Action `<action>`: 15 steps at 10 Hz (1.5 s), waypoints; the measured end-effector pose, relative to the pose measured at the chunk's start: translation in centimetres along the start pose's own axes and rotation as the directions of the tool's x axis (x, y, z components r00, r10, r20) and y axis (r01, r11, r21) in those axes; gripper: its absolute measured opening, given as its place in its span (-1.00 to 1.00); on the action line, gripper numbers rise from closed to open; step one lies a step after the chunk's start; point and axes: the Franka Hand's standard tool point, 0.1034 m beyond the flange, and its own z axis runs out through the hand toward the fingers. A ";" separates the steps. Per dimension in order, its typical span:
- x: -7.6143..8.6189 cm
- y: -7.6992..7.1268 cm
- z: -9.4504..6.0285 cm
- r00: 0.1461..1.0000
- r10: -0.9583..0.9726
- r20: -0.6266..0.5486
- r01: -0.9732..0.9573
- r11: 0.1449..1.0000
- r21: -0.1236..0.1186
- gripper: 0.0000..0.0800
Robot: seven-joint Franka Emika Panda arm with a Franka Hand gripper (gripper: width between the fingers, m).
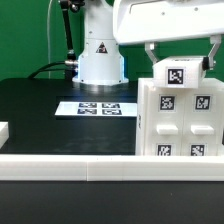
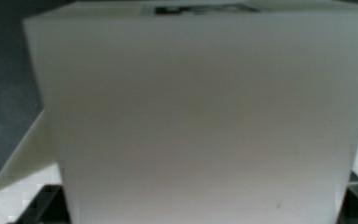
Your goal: Assemble cabinet
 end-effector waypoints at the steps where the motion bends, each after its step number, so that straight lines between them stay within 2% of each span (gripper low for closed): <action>1: 0.0 0.0 0.0 0.999 0.042 -0.001 -0.042 0.999 0.000 0.41; 4: 0.1 0.1 -0.1 0.984 0.177 -0.001 -0.177 0.984 0.000 0.41; 7: -0.9 0.0 0.0 0.895 0.445 -0.002 -0.445 0.895 0.008 0.41; 11: -1.5 -0.5 0.1 0.645 0.764 0.014 -0.764 0.645 0.021 0.41; 12: -1.5 -0.6 0.1 0.558 0.830 0.026 -0.830 0.557 0.022 0.41; 13: -1.5 -0.6 0.1 0.503 0.864 0.033 -0.864 0.502 0.022 0.41; 15: -1.4 -0.5 0.1 0.320 0.946 0.047 -0.947 0.320 0.010 0.41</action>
Offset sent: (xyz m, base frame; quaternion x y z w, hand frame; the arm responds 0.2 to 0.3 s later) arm 0.0000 0.0000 0.0000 0.0000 0.0000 0.1296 0.9916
